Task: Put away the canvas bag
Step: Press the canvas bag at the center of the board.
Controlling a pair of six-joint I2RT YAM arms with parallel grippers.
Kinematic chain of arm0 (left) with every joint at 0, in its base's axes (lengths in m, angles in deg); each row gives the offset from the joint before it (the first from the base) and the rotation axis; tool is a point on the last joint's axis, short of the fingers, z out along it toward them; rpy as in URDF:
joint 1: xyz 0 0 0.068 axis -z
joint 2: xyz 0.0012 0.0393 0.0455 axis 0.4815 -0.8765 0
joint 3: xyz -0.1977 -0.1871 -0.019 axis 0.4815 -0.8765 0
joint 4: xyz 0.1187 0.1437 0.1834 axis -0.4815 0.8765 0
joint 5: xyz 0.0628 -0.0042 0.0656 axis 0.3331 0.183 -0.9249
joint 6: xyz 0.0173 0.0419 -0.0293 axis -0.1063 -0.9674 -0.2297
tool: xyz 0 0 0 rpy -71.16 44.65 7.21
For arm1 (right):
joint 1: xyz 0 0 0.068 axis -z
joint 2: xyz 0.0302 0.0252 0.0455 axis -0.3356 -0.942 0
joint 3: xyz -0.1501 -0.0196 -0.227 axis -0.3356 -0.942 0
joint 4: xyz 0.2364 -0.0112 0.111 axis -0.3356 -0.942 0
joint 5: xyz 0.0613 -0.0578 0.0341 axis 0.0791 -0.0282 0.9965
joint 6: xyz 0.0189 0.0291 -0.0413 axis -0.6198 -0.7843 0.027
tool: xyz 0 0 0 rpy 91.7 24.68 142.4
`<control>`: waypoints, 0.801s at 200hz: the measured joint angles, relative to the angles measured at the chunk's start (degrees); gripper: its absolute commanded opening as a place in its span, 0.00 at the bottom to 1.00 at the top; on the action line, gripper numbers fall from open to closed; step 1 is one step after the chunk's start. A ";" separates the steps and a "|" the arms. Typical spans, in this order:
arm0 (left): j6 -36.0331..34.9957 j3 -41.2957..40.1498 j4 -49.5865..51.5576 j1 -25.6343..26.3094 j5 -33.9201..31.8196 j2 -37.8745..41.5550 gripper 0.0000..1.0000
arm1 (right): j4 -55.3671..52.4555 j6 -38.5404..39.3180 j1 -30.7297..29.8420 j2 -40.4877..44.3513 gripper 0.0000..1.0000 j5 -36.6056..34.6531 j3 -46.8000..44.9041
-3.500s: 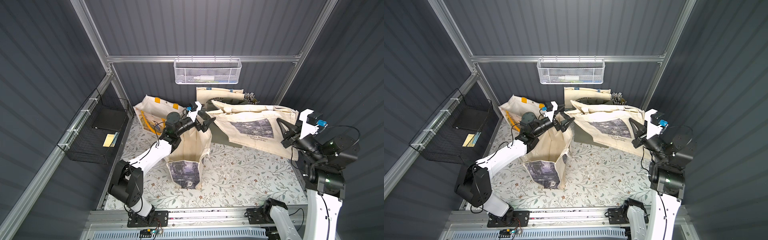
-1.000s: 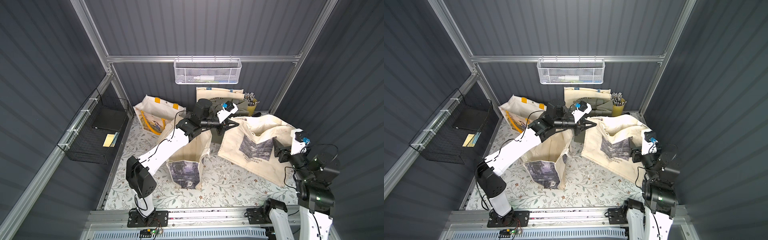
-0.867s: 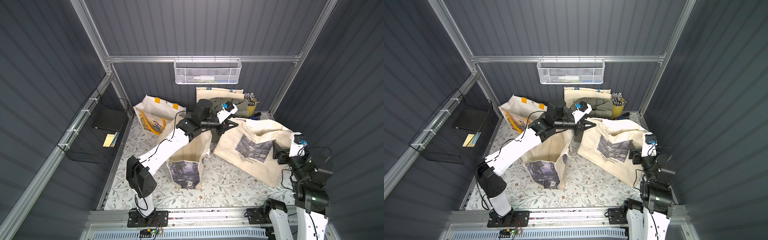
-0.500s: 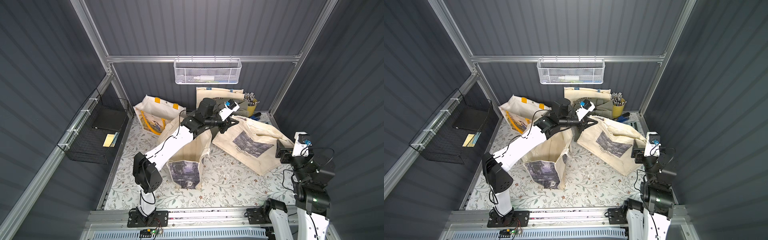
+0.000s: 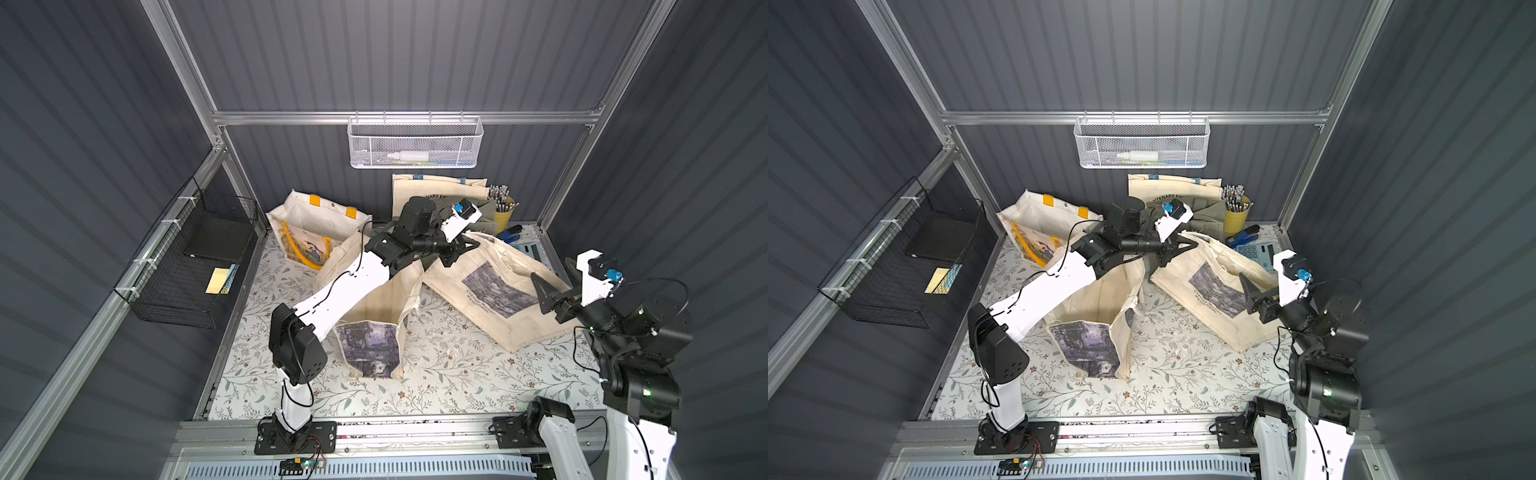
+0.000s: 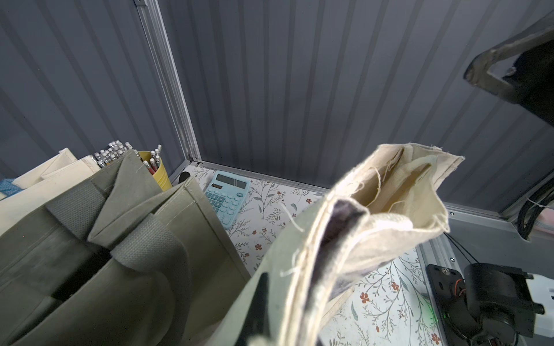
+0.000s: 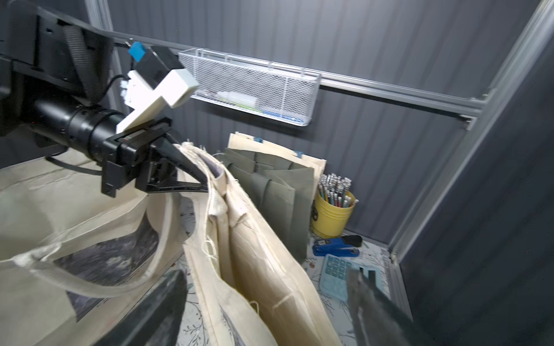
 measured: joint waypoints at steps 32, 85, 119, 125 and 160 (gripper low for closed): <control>-0.02 3.50 0.33 2.05 -0.70 -1.27 0.00 | -1.42 -0.07 -0.92 -2.08 0.93 4.46 2.14; -1.84 6.29 2.71 5.75 -2.84 -2.99 0.00 | -6.05 4.74 -5.22 -5.53 0.96 3.32 7.76; -4.39 7.58 4.50 7.78 -4.26 -3.63 0.00 | -8.87 7.65 -8.35 -8.76 0.95 -0.31 10.14; -4.76 7.91 4.96 8.07 -4.44 -3.63 0.00 | -9.35 7.98 -8.98 -9.31 0.95 -0.85 10.21; -6.95 9.40 5.84 9.29 -4.11 -3.63 0.00 | -12.28 10.27 -11.58 -11.47 0.94 -5.40 10.12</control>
